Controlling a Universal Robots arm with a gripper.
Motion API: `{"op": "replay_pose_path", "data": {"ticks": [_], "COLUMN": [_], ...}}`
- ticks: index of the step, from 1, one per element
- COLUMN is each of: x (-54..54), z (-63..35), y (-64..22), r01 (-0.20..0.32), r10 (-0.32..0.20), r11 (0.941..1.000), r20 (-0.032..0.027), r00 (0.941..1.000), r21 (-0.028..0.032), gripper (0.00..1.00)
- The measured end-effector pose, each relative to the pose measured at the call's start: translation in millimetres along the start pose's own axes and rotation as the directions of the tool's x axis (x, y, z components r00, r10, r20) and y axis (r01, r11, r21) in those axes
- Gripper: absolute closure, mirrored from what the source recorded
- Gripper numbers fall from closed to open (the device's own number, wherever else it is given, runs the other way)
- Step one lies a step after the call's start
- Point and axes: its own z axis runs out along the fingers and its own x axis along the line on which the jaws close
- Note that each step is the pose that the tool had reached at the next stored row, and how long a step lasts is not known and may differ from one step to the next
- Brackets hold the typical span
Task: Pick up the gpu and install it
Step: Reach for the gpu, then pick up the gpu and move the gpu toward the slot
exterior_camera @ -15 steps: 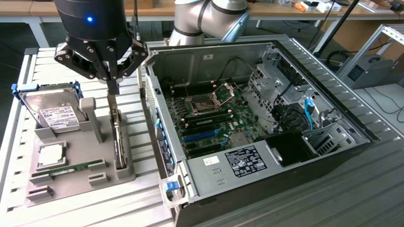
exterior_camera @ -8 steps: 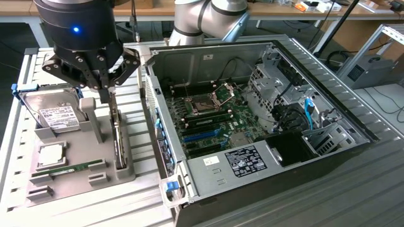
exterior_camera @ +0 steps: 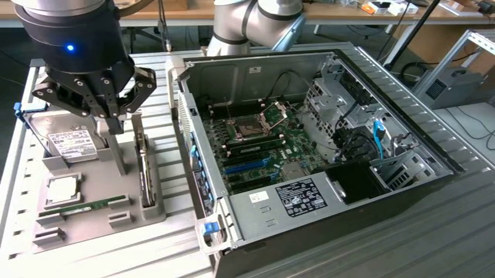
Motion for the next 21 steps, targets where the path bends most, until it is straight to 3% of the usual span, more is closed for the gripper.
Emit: {"op": "replay_pose_path", "data": {"ticks": [15,17,18,21], "x": [0.6,0.6,0.6,0.6], "z": [0.3,0.3,0.3,0.3], "y": [-0.4,-0.4,-0.5,-0.5], "r01": [0.0,0.0,0.0,0.0], "r10": [0.0,0.0,0.0,0.0], "r11": [1.0,1.0,1.0,1.0], "r20": [-0.0004,-0.0004,-0.0004,-0.0004], "r00": [1.0,1.0,1.0,1.0], "r21": [0.0002,0.0002,0.0002,0.0002], "gripper": [0.89,0.77,0.77,0.64]}}
